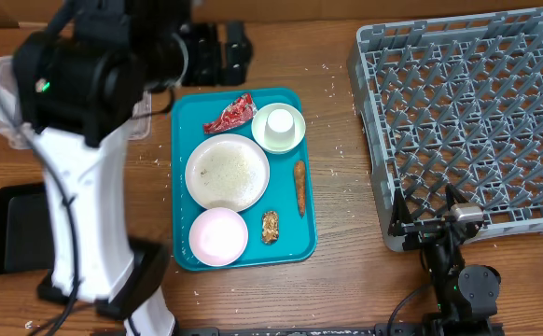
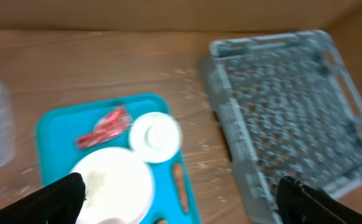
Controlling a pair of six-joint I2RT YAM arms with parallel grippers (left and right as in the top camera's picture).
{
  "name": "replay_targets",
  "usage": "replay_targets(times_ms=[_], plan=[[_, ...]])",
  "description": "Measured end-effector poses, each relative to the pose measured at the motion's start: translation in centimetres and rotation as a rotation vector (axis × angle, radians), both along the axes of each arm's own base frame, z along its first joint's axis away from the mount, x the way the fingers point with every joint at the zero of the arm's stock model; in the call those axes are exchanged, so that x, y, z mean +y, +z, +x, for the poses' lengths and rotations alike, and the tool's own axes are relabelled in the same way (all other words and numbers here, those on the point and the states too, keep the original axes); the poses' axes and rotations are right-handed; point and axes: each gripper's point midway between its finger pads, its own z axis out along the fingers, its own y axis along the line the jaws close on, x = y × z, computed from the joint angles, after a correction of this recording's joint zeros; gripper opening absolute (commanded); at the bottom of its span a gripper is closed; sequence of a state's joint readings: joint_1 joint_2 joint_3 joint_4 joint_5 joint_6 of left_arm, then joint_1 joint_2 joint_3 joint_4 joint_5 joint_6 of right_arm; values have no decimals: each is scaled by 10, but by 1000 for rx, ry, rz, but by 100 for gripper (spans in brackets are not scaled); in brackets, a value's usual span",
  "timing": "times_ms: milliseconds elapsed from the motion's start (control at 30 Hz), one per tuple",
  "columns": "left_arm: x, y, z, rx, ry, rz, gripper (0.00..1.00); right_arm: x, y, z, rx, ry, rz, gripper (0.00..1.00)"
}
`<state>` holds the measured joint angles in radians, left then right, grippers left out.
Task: Sort waste into correct bins and load items into the dishwasher
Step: 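Carry the foil to the clear bin and release it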
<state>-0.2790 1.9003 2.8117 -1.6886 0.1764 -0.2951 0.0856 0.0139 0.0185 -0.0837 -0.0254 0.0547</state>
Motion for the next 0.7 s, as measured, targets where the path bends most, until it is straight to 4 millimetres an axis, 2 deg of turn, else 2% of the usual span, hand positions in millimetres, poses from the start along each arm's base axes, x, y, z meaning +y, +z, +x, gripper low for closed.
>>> replay_targets(times_ms=[67,133,200,267,400,500,567,700], plan=[[10,4,-11,-6,34,21,100,0,0,0,0,0,0,100],[19,-1,-27,25,57,43,100,0,0,0,0,0,1,100],[26,-15,-39,77,72,72,100,0,0,0,0,0,1,100],[30,-34,-43,141,81,104,100,0,0,0,0,0,0,100],[37,-85,-37,299,111,192,100,0,0,0,-1,0,0,100],[57,-111,-31,370,213,280,100,0,0,0,-1,0,0,100],[76,-118,-26,387,304,315,100,0,0,0,0,0,0,100],[114,-116,-21,385,455,332,100,0,0,0,0,0,0,100]])
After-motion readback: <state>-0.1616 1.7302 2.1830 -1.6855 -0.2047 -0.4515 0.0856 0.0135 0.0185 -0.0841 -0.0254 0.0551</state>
